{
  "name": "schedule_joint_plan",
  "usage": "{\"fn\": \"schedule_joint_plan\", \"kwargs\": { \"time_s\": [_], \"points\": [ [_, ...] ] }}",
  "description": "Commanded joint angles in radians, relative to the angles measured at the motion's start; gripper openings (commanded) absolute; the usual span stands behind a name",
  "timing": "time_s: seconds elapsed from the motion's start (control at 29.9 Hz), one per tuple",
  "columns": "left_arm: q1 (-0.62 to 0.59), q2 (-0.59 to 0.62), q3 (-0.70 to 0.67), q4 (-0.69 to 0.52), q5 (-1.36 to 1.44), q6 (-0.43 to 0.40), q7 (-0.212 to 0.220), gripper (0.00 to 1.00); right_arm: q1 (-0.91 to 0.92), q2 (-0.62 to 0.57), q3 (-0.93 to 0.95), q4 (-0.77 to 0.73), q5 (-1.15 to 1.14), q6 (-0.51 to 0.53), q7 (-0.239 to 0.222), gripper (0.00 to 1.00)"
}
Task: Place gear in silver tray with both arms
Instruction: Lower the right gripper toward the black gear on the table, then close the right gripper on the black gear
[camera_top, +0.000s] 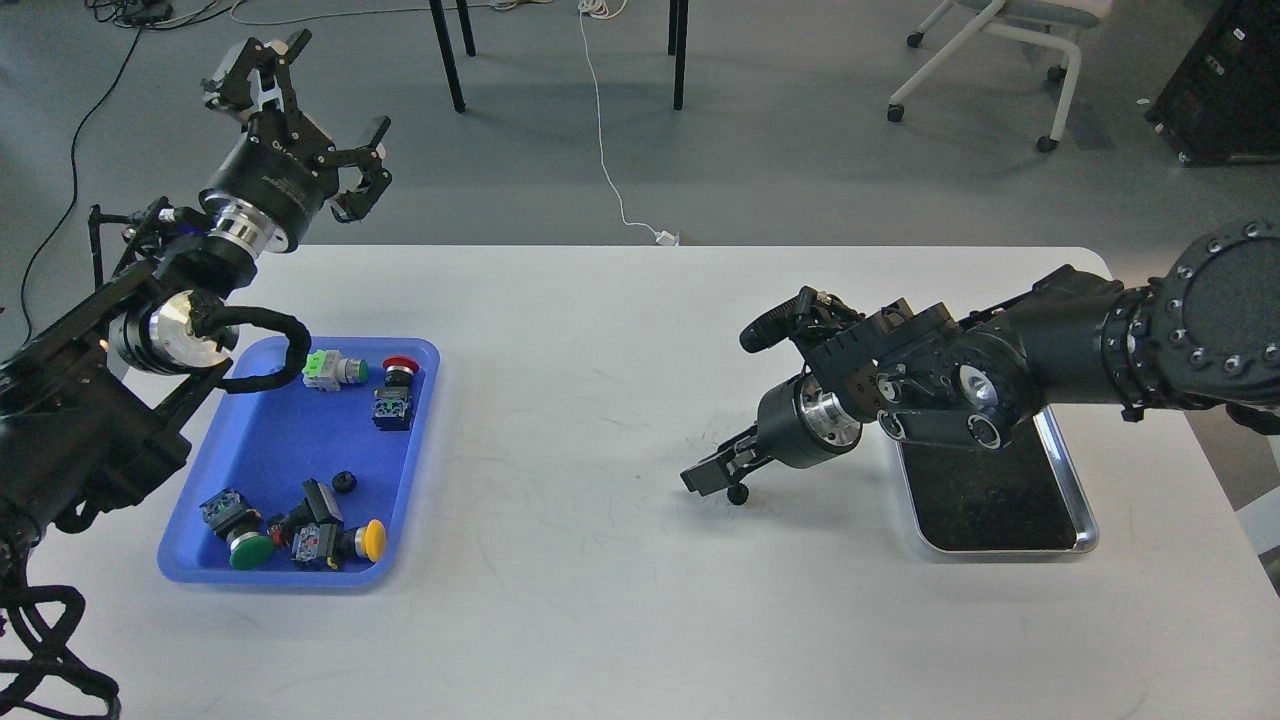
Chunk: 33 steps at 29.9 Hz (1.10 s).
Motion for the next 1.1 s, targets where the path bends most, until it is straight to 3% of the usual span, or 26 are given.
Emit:
{"fn": "schedule_joint_plan", "kwargs": {
  "time_s": [0.0, 0.17, 0.77, 1.07],
  "points": [
    [0.0, 0.004, 0.002, 0.0, 0.0, -0.001, 0.0, 0.98, 0.01, 0.019, -0.046, 0.002, -0.019, -0.006, -0.006, 0.72],
    [0.0, 0.007, 0.003, 0.0, 0.002, 0.001, 0.001, 0.98, 0.033, 0.019, -0.086, 0.002, -0.042, -0.054, -0.015, 0.71],
    [0.002, 0.055, 0.006, 0.006, 0.0, -0.036, 0.001, 0.98, 0.039, 0.019, -0.091, 0.07, -0.041, -0.055, -0.006, 0.61],
    [0.002, 0.065, 0.006, 0.006, -0.001, -0.035, 0.0, 0.98, 0.029, 0.019, -0.103, 0.068, -0.041, -0.06, -0.005, 0.49]
  ]
}}
